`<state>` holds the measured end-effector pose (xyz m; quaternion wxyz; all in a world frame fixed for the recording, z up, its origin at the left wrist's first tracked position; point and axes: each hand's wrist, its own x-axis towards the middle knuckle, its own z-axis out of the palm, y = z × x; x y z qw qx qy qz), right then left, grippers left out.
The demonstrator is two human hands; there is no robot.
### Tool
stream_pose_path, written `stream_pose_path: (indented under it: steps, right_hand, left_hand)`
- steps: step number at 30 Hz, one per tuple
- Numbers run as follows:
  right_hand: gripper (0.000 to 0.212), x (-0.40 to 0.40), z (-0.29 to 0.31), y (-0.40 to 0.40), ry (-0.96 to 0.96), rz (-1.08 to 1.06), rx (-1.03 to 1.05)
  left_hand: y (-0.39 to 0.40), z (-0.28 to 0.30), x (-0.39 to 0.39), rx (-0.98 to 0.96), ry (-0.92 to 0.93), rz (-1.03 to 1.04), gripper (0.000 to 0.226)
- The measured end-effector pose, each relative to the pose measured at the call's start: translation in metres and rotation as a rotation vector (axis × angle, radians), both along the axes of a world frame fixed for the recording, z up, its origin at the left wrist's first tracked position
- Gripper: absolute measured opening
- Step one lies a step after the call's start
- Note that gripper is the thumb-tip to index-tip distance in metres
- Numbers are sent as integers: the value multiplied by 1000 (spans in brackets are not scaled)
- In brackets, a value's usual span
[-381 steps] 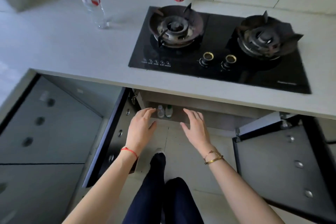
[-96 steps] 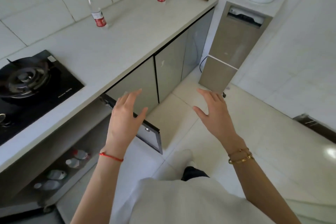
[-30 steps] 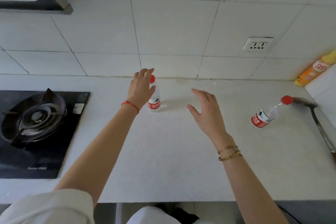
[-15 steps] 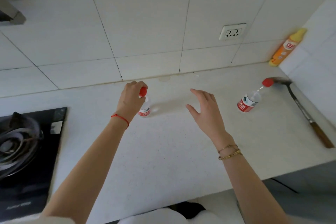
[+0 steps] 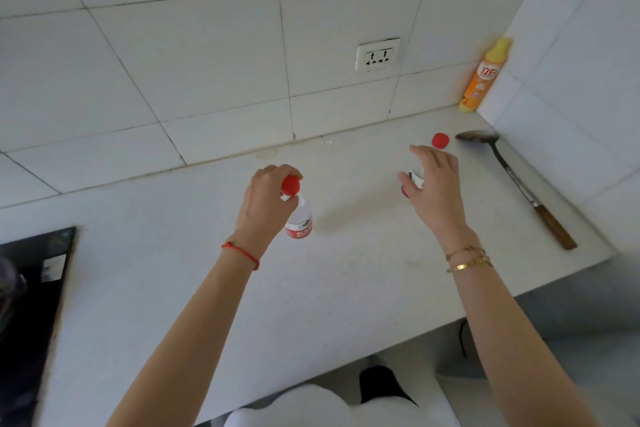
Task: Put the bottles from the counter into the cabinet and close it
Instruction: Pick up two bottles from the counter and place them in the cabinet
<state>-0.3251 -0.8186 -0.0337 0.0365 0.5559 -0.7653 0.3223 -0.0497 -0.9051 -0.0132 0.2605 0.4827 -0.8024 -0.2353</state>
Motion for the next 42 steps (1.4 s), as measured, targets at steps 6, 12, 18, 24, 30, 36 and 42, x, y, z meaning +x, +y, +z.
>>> stream_pose_path:
  steps: [6, 12, 18, 24, 30, 36, 42]
  right_hand:
    - [51, -78, 5, -16, 20, -25, 92]
    - [49, -119, -5, -37, -52, 79, 205]
    - [34, -126, -10, -42, -199, 215, 183]
    - [26, -107, -10, -26, -197, 384, 107]
    - [30, -48, 10, 12, -232, 600, 10]
    - [30, 32, 19, 71, -299, 836, 84]
    - [32, 121, 15, 149, -294, 1098, 179]
  left_hand:
    - [24, 1, -64, 14, 7, 56, 36]
    - [45, 0, -107, 18, 4, 156, 36]
    - [74, 2, -122, 3, -2, 269, 35]
    - [113, 2, -113, -4, 2, 400, 35]
    - [173, 8, -78, -18, 14, 547, 35]
    - [253, 16, -29, -11, 30, 719, 35]
    - [363, 20, 28, -25, 39, 949, 36]
